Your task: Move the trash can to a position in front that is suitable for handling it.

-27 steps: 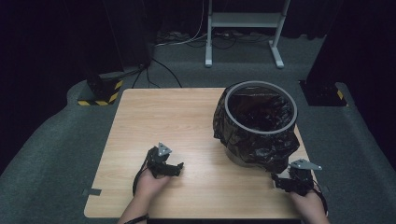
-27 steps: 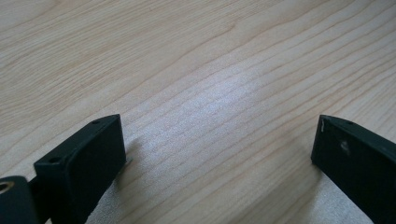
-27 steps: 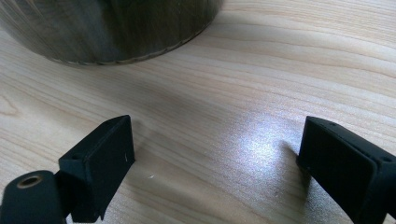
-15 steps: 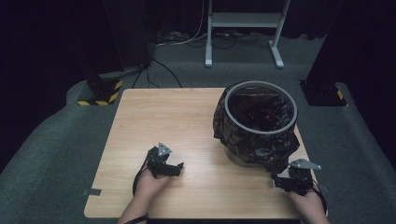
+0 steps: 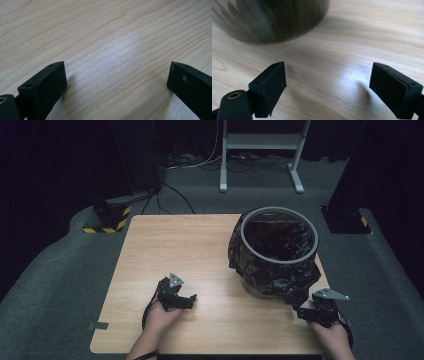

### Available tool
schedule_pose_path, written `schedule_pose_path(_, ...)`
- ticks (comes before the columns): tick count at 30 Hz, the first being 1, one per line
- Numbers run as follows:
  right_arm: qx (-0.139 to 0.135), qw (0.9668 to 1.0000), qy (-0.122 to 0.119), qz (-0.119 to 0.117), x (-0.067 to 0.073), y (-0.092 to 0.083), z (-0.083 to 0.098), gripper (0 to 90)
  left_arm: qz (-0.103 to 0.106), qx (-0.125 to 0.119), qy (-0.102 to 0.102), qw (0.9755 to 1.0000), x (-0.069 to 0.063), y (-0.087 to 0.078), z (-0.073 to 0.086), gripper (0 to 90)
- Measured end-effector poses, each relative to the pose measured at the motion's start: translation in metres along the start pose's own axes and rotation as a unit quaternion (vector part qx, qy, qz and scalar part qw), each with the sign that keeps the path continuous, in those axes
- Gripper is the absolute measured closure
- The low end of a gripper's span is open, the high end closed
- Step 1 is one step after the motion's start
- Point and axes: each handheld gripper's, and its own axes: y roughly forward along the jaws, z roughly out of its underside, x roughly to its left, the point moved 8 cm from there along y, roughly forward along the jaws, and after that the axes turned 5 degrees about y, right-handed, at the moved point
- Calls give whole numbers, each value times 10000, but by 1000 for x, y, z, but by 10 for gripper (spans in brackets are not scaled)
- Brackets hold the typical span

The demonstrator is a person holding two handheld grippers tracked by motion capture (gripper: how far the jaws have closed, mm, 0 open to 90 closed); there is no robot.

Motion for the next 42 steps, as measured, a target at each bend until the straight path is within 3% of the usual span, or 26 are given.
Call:
schedule_pose_path(15, -591, 9979, -196, 167, -9, -17, -20, 138, 0, 10, 6, 10000, 0, 0, 0, 20)
schedule_pose_path(18, -651, 9971, -328, 227, -10, -18, -23, 138, -18, 15, -24, 10000, 0, 0, 0, 24)
schedule_pose_path(26, -705, 9964, -320, 334, -18, -22, -27, 137, -60, 147, -17, 9999, 1, -1, -1, 42)
schedule_pose_path(27, -678, 9962, -304, 450, -22, -23, -28, 137, -83, 156, -46, 9998, 1, -1, -2, 45)
schedule_pose_path(31, -705, 9959, -287, 495, -26, -25, -31, 137, 62, 34, -80, 9999, -4, -3, -10, 46)
schedule_pose_path(35, -784, 9952, -212, 540, -30, -27, -41, 137, 231, -161, 164, 9995, -19, -9, -27, 48)
schedule_pose_path(42, -791, 9949, -68, 616, -39, -29, -54, 138, 481, -638, -79, 9968, -32, -21, -53, 68)
